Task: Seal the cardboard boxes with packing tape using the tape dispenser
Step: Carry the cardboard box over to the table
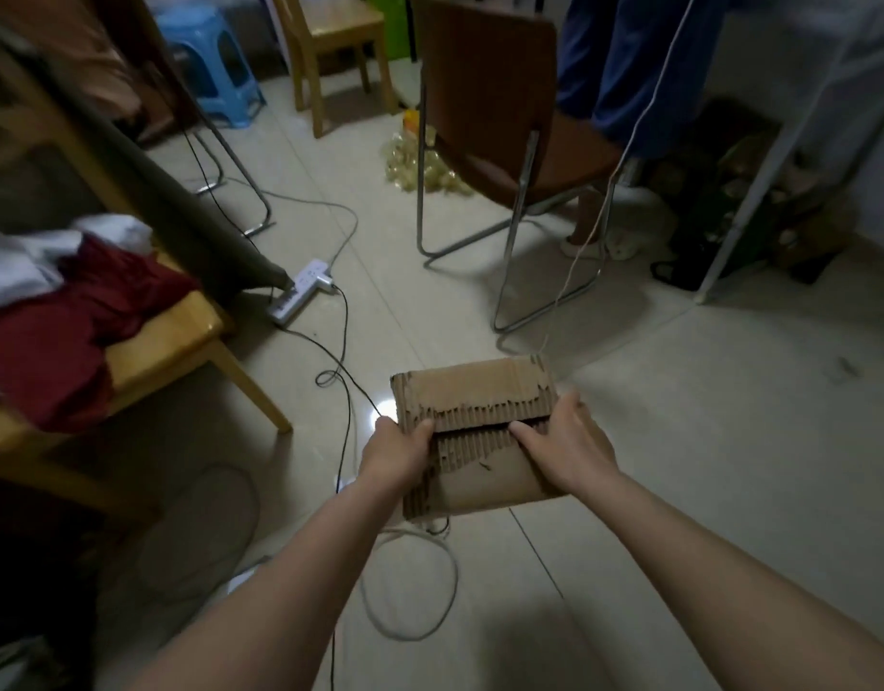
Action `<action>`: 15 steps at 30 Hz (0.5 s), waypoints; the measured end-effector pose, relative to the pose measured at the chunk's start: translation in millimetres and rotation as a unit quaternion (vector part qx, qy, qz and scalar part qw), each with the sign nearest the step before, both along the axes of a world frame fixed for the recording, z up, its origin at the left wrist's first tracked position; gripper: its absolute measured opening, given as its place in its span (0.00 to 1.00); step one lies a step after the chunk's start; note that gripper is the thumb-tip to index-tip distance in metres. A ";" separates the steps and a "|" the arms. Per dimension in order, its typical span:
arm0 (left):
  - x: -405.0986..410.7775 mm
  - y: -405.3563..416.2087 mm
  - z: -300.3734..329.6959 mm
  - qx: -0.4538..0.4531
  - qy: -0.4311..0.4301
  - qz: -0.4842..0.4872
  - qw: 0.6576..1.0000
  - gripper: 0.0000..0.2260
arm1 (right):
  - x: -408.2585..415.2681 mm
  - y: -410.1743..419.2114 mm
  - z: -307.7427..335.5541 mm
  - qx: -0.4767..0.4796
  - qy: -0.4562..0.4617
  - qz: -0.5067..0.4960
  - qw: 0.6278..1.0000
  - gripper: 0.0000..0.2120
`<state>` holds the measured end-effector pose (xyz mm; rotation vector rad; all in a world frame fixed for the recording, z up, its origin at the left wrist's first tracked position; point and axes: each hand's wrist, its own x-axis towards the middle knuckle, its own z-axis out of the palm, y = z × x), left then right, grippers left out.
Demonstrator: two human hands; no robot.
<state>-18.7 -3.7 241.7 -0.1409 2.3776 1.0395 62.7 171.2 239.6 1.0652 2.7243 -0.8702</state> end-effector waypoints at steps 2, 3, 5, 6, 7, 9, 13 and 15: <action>-4.5 -4.2 57.2 0.000 0.024 0.009 1.000 0.21 | -3.4 -3.5 62.7 -0.001 0.023 0.013 1.000 0.28; -6.2 -6.3 85.8 0.002 0.032 0.015 0.999 0.21 | -4.9 -4.4 94.7 0.001 0.034 0.020 0.999 0.28; -9.2 -8.9 144.7 0.013 0.047 0.029 0.998 0.20 | -7.1 -4.6 158.9 0.008 0.050 0.035 0.998 0.27; -9.0 -9.7 175.5 0.017 0.055 0.031 0.998 0.20 | -6.7 -4.4 190.2 0.009 0.054 0.040 0.998 0.26; -7.9 -9.9 205.3 0.018 0.062 0.031 0.997 0.20 | -5.5 -4.0 220.3 0.009 0.056 0.044 0.997 0.25; -3.8 -9.8 261.6 0.026 0.078 0.029 0.996 0.20 | -1.3 -2.8 276.6 0.005 0.060 0.049 0.997 0.24; 12.6 -5.7 363.6 0.056 0.102 0.023 0.993 0.17 | 12.0 4.8 376.7 0.004 0.100 0.049 0.994 0.20; 22.0 -5.0 404.4 0.064 0.111 0.016 0.992 0.15 | 19.4 9.2 414.0 0.003 0.114 0.044 0.992 0.19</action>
